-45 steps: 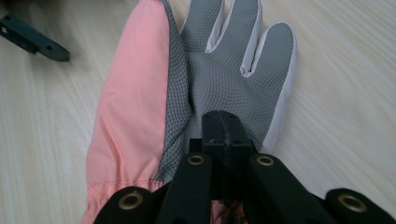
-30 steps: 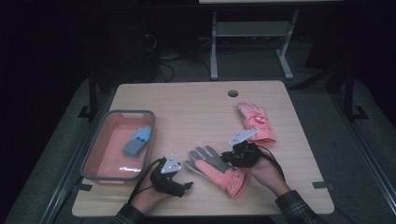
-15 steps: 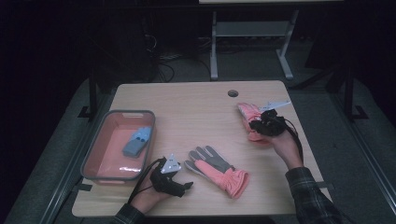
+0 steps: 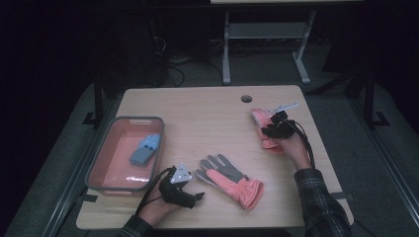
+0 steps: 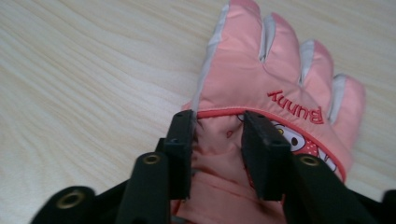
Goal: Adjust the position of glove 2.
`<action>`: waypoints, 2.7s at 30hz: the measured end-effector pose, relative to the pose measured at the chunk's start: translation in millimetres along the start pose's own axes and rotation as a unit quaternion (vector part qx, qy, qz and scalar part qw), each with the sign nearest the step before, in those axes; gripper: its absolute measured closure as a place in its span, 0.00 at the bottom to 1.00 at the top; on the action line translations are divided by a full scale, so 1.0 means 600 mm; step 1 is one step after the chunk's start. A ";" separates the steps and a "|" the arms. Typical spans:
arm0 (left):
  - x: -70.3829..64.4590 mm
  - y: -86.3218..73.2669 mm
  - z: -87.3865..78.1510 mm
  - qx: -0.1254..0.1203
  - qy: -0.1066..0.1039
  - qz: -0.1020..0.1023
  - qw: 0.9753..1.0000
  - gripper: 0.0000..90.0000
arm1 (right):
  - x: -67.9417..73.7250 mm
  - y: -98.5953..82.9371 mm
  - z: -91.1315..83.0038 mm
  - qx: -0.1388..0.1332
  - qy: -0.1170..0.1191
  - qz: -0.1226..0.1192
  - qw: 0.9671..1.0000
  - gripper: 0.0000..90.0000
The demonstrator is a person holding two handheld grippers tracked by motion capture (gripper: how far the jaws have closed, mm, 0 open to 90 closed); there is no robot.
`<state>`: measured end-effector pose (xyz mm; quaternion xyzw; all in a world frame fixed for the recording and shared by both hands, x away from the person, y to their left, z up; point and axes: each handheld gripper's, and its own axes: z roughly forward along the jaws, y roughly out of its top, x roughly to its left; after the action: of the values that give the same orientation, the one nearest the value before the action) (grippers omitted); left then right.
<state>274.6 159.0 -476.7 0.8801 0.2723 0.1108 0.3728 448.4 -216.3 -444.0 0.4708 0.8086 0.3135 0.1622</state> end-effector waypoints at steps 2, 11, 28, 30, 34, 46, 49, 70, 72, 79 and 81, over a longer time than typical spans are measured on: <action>0.000 0.000 0.000 0.000 0.000 0.000 1.000 0.14 | -0.001 -0.005 0.004 0.000 0.002 0.001 1.000 0.81; 0.000 0.001 0.001 -0.001 -0.001 0.000 1.000 0.14 | -0.010 -0.011 -0.014 -0.023 0.029 -0.002 0.999 0.96; 0.000 0.001 0.001 0.000 -0.001 0.001 1.000 0.14 | 0.118 -0.037 -0.083 -0.013 0.189 -0.163 0.968 0.96; 0.000 0.001 0.001 0.000 -0.001 0.001 1.000 0.14 | 0.129 -0.042 -0.084 -0.007 0.195 -0.169 0.966 0.95; 0.000 0.001 0.001 0.000 -0.001 0.001 1.000 0.14 | 0.139 -0.049 -0.081 0.009 0.201 -0.166 0.965 0.84; 0.000 0.001 0.001 0.000 -0.001 0.002 1.000 0.14 | 0.132 -0.045 -0.081 0.036 0.132 -0.053 0.989 0.50; 0.000 0.001 0.001 0.000 -0.001 0.002 1.000 0.14 | 0.143 -0.047 -0.060 0.056 0.120 -0.069 0.989 0.51; 0.000 0.002 0.002 0.000 0.000 0.005 1.000 0.14 | 0.135 -0.052 -0.036 0.072 0.159 -0.093 0.980 0.96; 0.000 0.002 0.002 0.001 0.000 0.005 1.000 0.14 | 0.128 -0.053 -0.039 0.064 0.169 -0.089 0.980 0.97; 0.000 0.002 0.002 0.001 -0.001 0.006 1.000 0.14 | 0.122 -0.048 -0.063 0.046 0.185 -0.085 0.978 0.98; 0.000 0.002 0.002 0.001 -0.001 0.006 1.000 0.14 | 0.120 -0.045 -0.072 0.040 0.188 -0.082 0.978 0.98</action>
<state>275.5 157.6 -476.4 0.8820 0.2670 0.1120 0.3717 370.1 -179.0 -426.7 0.3417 0.8725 0.3491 0.0133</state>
